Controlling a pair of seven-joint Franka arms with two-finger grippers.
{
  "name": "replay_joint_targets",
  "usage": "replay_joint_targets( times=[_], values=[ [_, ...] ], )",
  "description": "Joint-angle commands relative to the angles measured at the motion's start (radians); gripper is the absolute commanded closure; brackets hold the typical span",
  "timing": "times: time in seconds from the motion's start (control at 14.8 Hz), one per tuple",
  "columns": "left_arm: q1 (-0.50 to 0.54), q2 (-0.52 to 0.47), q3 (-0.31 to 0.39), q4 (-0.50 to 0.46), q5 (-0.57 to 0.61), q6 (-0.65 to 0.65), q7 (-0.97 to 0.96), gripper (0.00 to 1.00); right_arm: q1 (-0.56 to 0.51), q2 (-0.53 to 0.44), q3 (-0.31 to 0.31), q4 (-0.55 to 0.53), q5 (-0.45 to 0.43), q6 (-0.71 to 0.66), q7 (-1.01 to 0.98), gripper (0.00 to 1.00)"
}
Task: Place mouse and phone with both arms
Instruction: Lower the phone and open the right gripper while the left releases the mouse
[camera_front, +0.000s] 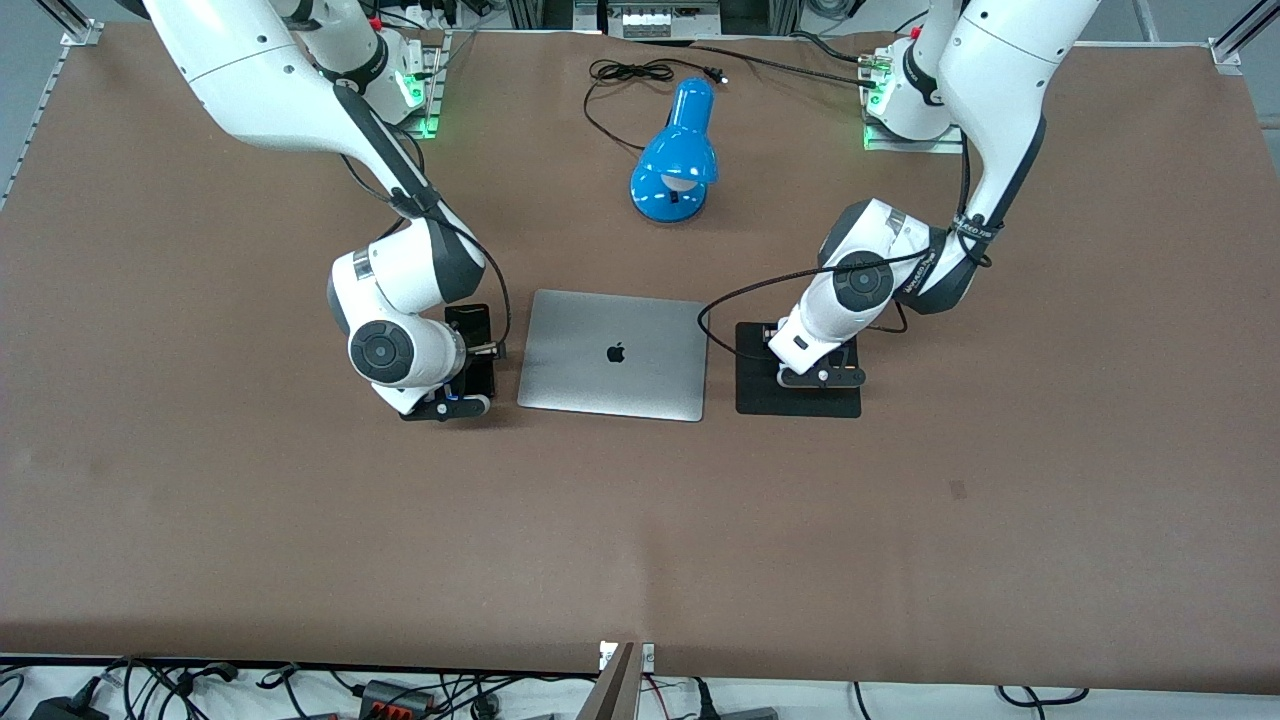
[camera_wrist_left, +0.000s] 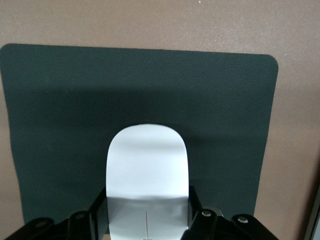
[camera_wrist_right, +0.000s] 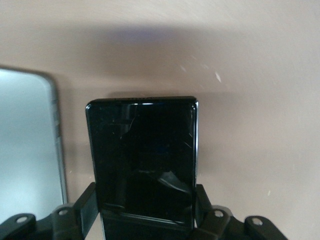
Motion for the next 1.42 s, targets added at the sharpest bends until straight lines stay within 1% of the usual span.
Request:
replay_joint_targets(
  times=[0.0,0.07,0.14,0.2,0.34,0.41,0.47,0.54,0.61,0.68,0.81,0.95,1.02,1.08,1.15,1.29,1.36],
  values=[
    [-0.001,0.003,-0.002,-0.007,0.012,0.031,-0.023,0.56,0.000,-0.026,-0.004,-0.073,-0.005,0.053,0.102,0.79],
    [-0.001,0.010,-0.002,-0.006,0.015,0.032,-0.021,0.52,0.000,-0.027,-0.004,-0.096,-0.004,0.089,0.103,0.79],
    [-0.001,0.014,-0.002,-0.003,0.016,0.035,-0.023,0.30,0.006,-0.023,-0.004,-0.103,-0.005,0.120,0.135,0.79],
    [-0.001,0.014,-0.004,-0.003,0.016,0.035,-0.023,0.00,0.018,-0.017,-0.004,-0.109,-0.007,0.149,0.166,0.79],
    [-0.001,0.008,-0.004,0.000,0.016,0.027,-0.040,0.00,0.039,-0.015,-0.005,-0.120,-0.007,0.179,0.174,0.79],
    [0.000,0.008,-0.004,0.002,0.016,0.026,-0.041,0.00,0.032,-0.017,-0.004,-0.120,-0.008,0.179,0.171,0.74],
    [0.002,0.004,-0.004,0.002,0.016,0.023,-0.041,0.00,0.029,-0.020,-0.004,-0.118,-0.007,0.173,0.174,0.31],
    [0.005,-0.009,-0.004,0.005,0.016,0.021,-0.041,0.00,0.029,-0.027,-0.005,-0.115,-0.005,0.168,0.177,0.00],
    [0.011,-0.024,-0.004,0.017,0.016,-0.001,-0.040,0.00,0.029,-0.044,-0.007,-0.112,-0.005,0.150,0.177,0.00],
    [0.015,-0.035,-0.004,0.038,0.016,-0.053,-0.037,0.00,0.029,-0.067,-0.008,-0.107,-0.005,0.124,0.177,0.00],
    [0.017,-0.062,-0.002,0.123,0.016,-0.206,-0.028,0.00,0.020,-0.127,-0.010,-0.094,-0.005,0.058,0.176,0.00],
    [0.046,-0.076,0.002,0.231,0.017,-0.365,0.000,0.00,0.003,-0.207,-0.010,-0.089,-0.007,-0.001,0.166,0.00],
    [0.058,-0.076,0.002,0.300,0.017,-0.438,0.024,0.00,-0.008,-0.246,-0.010,-0.089,-0.008,-0.007,0.162,0.00],
    [0.067,-0.075,0.002,0.363,0.017,-0.501,0.063,0.00,-0.013,-0.276,-0.010,-0.065,-0.010,-0.011,0.144,0.00],
    [0.080,-0.075,0.002,0.418,0.017,-0.553,0.107,0.00,-0.029,-0.288,-0.011,-0.019,-0.010,-0.059,0.136,0.00],
    [0.106,-0.075,0.010,0.511,0.019,-0.632,0.200,0.00,-0.062,-0.276,-0.011,0.140,-0.010,-0.222,0.086,0.00],
    [0.138,-0.075,0.010,0.555,0.020,-0.670,0.256,0.00,-0.086,-0.273,-0.011,0.226,-0.010,-0.296,0.041,0.00]
  ],
)
